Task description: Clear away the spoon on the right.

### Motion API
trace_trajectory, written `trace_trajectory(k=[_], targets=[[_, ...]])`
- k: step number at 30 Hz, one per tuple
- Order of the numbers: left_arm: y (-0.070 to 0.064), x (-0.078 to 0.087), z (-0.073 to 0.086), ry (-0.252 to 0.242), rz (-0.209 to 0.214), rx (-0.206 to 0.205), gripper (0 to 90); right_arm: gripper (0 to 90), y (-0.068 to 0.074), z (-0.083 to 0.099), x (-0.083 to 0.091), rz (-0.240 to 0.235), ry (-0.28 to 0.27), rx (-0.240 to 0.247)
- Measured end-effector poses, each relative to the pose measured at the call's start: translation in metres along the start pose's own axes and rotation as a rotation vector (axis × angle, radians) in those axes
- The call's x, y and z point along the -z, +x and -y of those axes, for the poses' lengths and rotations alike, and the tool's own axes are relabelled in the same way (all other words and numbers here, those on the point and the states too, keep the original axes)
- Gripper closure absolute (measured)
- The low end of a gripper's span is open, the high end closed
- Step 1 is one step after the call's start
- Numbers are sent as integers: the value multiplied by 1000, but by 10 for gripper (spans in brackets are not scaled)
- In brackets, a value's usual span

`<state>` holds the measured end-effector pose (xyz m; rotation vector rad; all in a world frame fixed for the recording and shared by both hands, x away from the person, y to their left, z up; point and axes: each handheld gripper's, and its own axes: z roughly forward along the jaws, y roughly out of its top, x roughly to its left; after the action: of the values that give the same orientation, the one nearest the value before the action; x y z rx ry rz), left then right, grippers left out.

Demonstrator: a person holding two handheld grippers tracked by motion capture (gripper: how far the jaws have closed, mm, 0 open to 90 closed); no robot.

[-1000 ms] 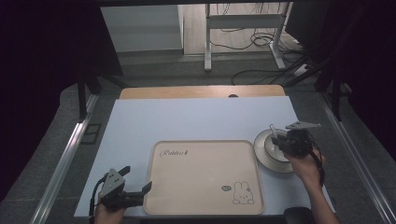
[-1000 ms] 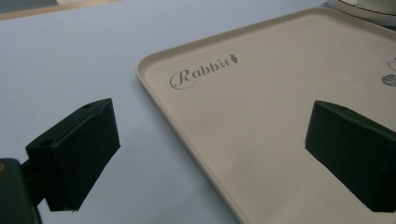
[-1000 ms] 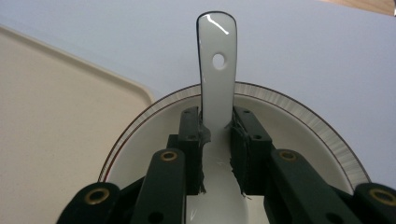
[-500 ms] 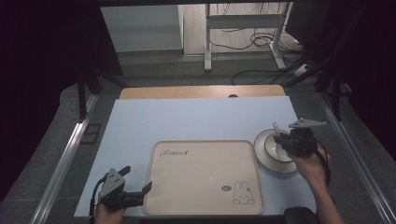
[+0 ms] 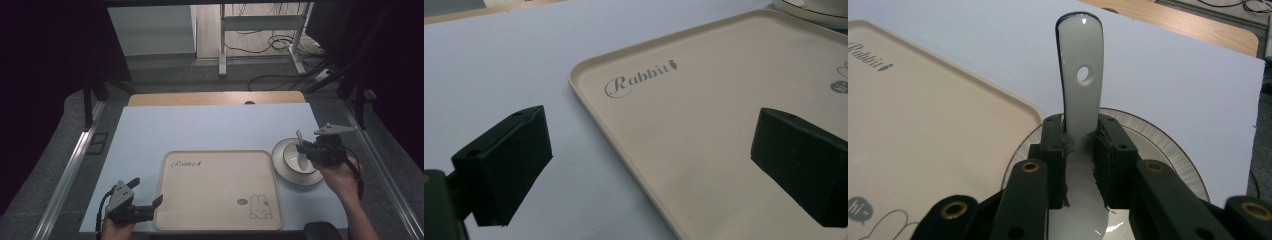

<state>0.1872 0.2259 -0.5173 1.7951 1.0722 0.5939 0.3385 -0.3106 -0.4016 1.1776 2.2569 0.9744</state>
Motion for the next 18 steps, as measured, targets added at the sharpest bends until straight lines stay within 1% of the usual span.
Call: trace_trajectory(k=[4,9,11,13,16,17,18], targets=[[0,0,0,1,0,0,28,764,3,-4,8,-18,12,14],[0,0,0,0,0,-1,28,775,7,-6,13,-35,7,23],[0,0,0,0,0,-1,28,780,8,-7,15,-45,3,23],[0,0,0,0,0,-2,28,789,10,-7,16,-46,1,32],[0,0,0,-1,0,-2,28,796,11,-7,16,-50,1,34],[0,0,0,-1,0,-1,28,802,11,-8,16,-50,2,34],[0,0,0,-1,-1,-1,28,860,11,-8,17,-49,3,37]])
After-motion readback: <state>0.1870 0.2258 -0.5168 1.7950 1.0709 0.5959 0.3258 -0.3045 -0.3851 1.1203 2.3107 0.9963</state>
